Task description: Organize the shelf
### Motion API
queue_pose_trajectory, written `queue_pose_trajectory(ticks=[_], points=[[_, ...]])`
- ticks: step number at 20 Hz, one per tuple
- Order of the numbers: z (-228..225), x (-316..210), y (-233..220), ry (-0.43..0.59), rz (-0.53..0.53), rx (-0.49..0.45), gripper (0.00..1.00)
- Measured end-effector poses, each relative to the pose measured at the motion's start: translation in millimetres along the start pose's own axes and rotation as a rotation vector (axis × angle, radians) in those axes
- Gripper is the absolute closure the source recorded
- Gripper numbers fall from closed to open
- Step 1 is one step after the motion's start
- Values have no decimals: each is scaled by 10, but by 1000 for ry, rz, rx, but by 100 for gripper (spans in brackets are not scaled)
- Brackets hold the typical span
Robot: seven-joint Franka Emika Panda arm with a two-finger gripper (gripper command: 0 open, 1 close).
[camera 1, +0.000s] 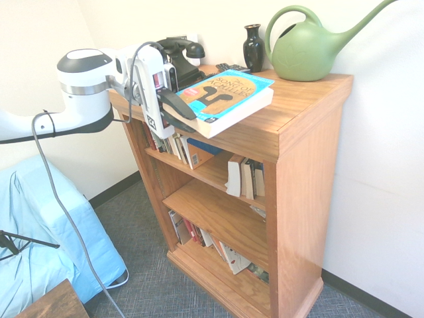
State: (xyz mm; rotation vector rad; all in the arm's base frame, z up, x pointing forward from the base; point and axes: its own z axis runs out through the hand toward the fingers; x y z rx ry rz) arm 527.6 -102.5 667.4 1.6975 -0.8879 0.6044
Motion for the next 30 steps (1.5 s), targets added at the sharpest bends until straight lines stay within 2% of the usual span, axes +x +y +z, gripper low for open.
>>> queue_pose_trajectory(ticks=[3,9,15,21,30], points=[[-127,-234,281,-66,57,85,100],[-579,-1059,674,-143,143,300,100],[-735,-2079,786,-215,174,475,100],[-729,-2676,510,-296,163,622,100],[-676,-2778,-243,-364,151,822,100]])
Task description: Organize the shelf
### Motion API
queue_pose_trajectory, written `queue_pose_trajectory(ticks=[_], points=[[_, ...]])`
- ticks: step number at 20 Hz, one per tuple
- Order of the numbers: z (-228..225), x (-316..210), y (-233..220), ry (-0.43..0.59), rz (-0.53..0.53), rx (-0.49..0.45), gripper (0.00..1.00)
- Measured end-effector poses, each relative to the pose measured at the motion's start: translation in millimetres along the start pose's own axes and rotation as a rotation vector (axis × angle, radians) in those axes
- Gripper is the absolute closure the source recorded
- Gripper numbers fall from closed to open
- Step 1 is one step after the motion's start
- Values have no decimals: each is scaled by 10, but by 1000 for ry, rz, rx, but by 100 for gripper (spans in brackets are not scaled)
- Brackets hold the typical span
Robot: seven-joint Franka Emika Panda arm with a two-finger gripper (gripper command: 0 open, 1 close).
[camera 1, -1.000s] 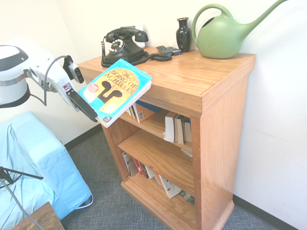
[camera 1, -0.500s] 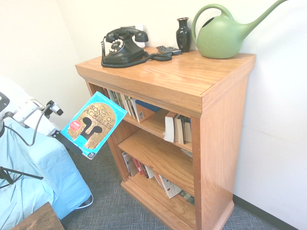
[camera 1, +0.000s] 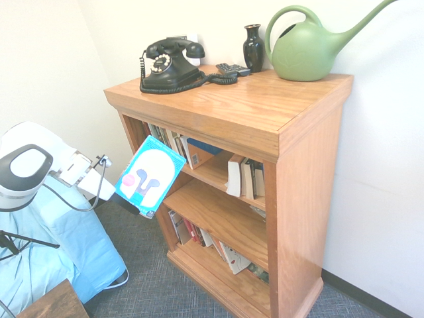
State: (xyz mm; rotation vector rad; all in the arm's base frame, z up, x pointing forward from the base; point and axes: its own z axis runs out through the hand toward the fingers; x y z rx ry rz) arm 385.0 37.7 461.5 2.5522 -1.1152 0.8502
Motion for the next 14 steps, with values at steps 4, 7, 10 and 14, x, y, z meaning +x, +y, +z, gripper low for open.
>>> queue_pose_trajectory(ticks=[4,7,10,14], points=[[285,-103,-270,-27,-16,57,100],[503,-145,-438,-50,-14,88,100],[723,-89,-537,-77,5,119,100],[964,-40,-702,-118,30,171,100]])
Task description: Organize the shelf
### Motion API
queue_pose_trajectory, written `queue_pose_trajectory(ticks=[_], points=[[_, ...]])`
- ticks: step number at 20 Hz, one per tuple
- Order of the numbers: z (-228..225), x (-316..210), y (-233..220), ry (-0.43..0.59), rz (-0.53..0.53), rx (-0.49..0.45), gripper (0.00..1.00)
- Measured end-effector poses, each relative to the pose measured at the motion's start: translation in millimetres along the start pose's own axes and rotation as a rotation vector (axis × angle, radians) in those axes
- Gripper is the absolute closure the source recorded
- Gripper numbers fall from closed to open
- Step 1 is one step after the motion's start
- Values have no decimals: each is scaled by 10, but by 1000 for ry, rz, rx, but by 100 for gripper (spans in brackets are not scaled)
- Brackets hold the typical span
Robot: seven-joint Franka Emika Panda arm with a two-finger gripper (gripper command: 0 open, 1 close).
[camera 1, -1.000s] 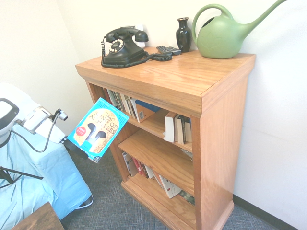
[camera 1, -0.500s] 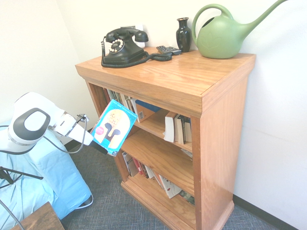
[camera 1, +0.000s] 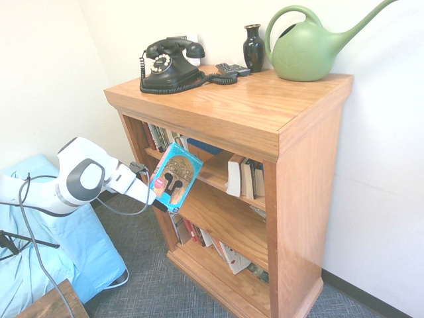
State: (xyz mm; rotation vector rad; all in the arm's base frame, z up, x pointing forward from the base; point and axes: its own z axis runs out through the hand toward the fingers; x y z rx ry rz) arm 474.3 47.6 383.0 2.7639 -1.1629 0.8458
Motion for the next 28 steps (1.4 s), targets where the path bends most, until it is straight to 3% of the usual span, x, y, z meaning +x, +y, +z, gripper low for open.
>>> queue_pose_trajectory(ticks=[7,18,28], points=[[55,306,-210,-112,38,88,100],[79,655,-385,-256,37,78,100],[-10,836,-661,-182,-22,86,100]])
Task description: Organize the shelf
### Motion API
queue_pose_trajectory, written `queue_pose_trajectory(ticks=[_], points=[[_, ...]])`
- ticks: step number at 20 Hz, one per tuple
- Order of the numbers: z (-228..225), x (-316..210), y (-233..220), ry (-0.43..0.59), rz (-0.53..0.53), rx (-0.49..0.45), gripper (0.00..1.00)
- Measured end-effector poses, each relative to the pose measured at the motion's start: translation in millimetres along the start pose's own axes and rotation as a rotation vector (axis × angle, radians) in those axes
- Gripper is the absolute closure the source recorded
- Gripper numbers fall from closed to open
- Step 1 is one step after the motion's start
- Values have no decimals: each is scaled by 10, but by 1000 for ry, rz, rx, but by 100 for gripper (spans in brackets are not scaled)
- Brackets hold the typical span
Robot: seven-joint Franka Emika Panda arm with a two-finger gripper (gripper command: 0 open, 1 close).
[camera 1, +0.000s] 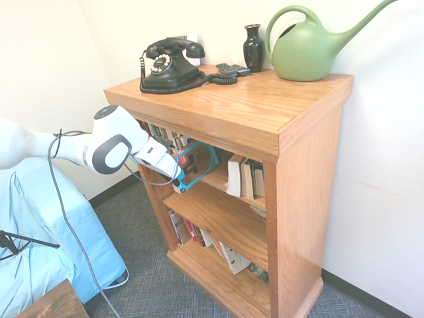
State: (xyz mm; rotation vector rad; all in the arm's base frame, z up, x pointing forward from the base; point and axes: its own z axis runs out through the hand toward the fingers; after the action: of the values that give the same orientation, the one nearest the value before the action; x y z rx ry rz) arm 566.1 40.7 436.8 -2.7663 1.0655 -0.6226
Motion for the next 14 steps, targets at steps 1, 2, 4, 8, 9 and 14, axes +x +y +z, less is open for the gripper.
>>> queue_pose_trajectory(ticks=[1,2,4,8,9,14], points=[[3,-5,-47,21,-3,7,100],[9,-7,-89,43,-5,15,100],[57,-18,-136,82,-8,25,100],[148,-14,-205,139,-11,29,100],[168,-8,-224,148,-14,28,100],[228,15,-323,190,-22,29,0]])
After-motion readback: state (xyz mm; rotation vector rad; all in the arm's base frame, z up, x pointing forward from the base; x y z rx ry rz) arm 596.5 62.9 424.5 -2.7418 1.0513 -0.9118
